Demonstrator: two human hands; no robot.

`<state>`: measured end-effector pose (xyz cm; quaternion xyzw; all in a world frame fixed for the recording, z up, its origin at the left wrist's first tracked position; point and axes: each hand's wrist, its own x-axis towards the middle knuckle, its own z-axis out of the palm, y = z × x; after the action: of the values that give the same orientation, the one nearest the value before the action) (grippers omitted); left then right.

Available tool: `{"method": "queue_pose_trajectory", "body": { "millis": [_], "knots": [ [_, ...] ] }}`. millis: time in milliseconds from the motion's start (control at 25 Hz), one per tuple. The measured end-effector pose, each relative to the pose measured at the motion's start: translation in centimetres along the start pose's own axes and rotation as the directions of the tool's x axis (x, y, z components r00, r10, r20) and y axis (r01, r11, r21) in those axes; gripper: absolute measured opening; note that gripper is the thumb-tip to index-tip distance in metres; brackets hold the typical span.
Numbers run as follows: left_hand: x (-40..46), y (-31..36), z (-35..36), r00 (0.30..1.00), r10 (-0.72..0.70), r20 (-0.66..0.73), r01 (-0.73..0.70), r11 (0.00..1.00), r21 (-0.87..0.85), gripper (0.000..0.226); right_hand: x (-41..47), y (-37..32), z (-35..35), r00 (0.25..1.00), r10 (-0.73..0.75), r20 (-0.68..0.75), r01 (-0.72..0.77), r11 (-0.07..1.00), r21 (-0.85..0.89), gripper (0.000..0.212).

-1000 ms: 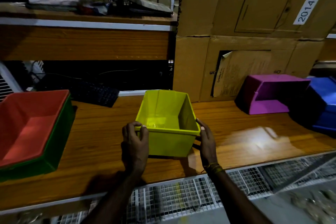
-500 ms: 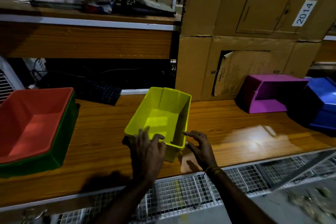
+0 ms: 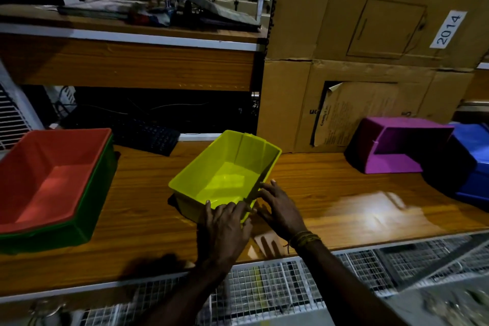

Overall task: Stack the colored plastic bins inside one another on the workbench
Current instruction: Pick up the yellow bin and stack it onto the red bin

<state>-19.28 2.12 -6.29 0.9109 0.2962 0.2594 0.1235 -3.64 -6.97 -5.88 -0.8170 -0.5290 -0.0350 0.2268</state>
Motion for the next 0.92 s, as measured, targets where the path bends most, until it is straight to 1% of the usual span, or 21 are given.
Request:
{"method": "queue_pose_trajectory", "body": {
  "millis": [120,240,360,480,560,640,680,760,840,920],
  "knots": [
    [-0.4,-1.7,-0.1,0.996,0.01,-0.084,-0.015,0.998,-0.061,0.028,1.5,-0.1,-0.3,0.999,-0.035,0.024,0.036,0.998,-0.045,0.027],
    [-0.5,-3.7,-0.5,0.987,-0.032,-0.16,0.026,0.999,-0.04,0.03,2.8,-0.2,-0.4,0.997,0.008,0.079,-0.001,0.996,-0.088,0.034],
    [-0.5,-5.3,-1.0,0.97,-0.097,-0.222,0.099,0.995,-0.001,0.03,3.4,-0.5,-0.2,0.994,0.018,0.108,-0.007,0.995,-0.104,0.044],
    [-0.3,-6.5,-1.6,0.944,-0.214,-0.25,0.232,0.972,0.044,0.031,4.0,-0.8,-0.1,0.996,0.003,0.092,0.007,0.994,-0.105,0.045],
    [0.3,-6.9,-2.1,0.918,-0.327,-0.224,0.336,0.942,0.004,0.034,4.2,-0.9,0.0,0.996,0.004,0.089,0.004,0.996,-0.092,0.039],
    [1.4,-6.5,-2.1,0.894,-0.41,-0.183,0.392,0.911,-0.128,0.035,4.1,-1.0,0.1,0.997,0.066,0.047,-0.064,0.997,-0.048,0.029],
    [1.8,-5.9,-1.7,0.898,-0.409,-0.16,0.384,0.908,-0.168,0.034,3.9,-1.1,0.2,0.994,0.109,0.011,-0.109,0.994,-0.012,0.025],
    [2.4,-4.0,-0.3,0.944,-0.317,-0.093,0.303,0.943,-0.138,0.034,3.7,-1.4,0.5,0.99,0.139,-0.039,-0.137,0.989,0.048,0.021],
    [2.5,-1.7,1.5,0.973,-0.231,0.004,0.231,0.971,-0.067,0.041,3.5,-1.6,0.6,0.993,0.119,-0.029,-0.114,0.986,0.118,0.023],
    [2.4,-0.2,2.6,0.973,-0.222,0.069,0.225,0.973,-0.043,0.047,3.2,-1.1,0.0,0.993,0.119,-0.021,-0.113,0.974,0.196,0.022]
  ]
}}
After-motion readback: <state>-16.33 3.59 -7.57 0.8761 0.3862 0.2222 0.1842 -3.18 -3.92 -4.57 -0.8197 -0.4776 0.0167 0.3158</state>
